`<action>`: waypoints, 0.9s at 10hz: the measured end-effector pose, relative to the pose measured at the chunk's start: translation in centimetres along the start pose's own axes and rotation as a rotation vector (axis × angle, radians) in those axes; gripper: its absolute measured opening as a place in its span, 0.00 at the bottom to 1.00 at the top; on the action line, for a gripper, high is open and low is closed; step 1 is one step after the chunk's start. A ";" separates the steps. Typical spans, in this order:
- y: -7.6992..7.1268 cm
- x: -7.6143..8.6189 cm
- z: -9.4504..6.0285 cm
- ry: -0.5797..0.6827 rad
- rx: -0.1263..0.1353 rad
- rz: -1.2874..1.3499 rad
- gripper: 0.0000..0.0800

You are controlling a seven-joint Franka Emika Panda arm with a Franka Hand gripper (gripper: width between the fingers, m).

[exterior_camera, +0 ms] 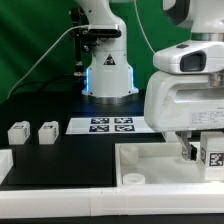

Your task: Assemble one leg

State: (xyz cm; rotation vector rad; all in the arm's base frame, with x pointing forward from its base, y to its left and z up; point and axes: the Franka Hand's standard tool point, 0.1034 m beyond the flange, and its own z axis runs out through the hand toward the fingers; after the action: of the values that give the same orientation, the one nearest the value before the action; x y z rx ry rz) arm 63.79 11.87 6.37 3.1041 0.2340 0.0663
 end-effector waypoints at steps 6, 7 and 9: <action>0.2 0.1 0.2 -0.001 0.002 0.582 0.37; 0.2 0.0 0.2 -0.003 -0.002 0.782 0.37; 0.3 -0.3 0.2 0.012 -0.023 1.201 0.37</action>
Offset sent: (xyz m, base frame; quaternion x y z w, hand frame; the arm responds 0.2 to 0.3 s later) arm 0.0000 0.0000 0.0000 0.0000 0.0000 0.2667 0.9638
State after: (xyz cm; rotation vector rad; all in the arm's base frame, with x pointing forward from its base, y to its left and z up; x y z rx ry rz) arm 63.54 11.55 6.15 2.6990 -1.5649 0.0990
